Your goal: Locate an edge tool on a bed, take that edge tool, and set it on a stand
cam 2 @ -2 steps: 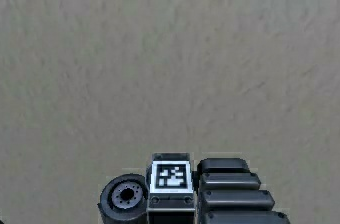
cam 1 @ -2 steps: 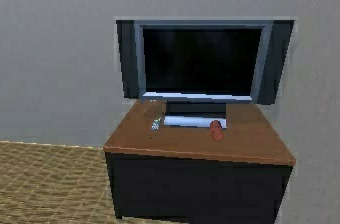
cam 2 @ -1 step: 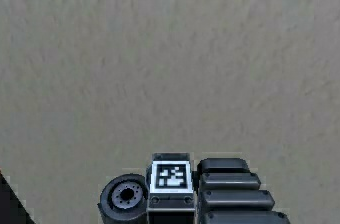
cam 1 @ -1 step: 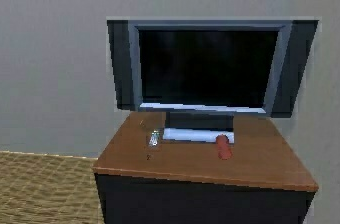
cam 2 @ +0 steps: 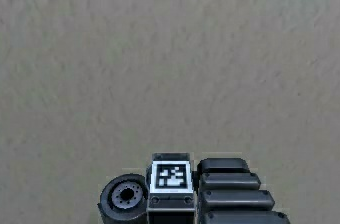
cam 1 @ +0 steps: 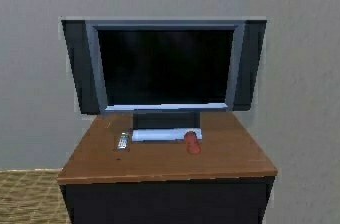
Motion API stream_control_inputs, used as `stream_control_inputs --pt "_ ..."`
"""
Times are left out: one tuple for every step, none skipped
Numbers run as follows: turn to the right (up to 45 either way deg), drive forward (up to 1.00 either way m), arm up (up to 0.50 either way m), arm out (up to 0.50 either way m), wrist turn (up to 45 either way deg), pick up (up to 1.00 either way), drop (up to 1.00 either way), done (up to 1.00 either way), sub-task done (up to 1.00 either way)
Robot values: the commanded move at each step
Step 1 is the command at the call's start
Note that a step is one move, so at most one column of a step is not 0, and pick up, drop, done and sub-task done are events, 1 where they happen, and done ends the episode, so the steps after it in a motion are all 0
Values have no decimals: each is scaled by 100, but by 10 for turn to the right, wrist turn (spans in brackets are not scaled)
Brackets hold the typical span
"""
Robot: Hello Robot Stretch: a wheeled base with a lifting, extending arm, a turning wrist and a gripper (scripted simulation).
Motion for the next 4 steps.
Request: stream_control_inputs --pt "0 55 0 0 0 0 0 0 0" --pt "450 0 0 0 0 0 0 0 0" --pt "450 0 0 0 0 0 0 0 0" --pt "-450 0 0 0 0 0 0 0 0"
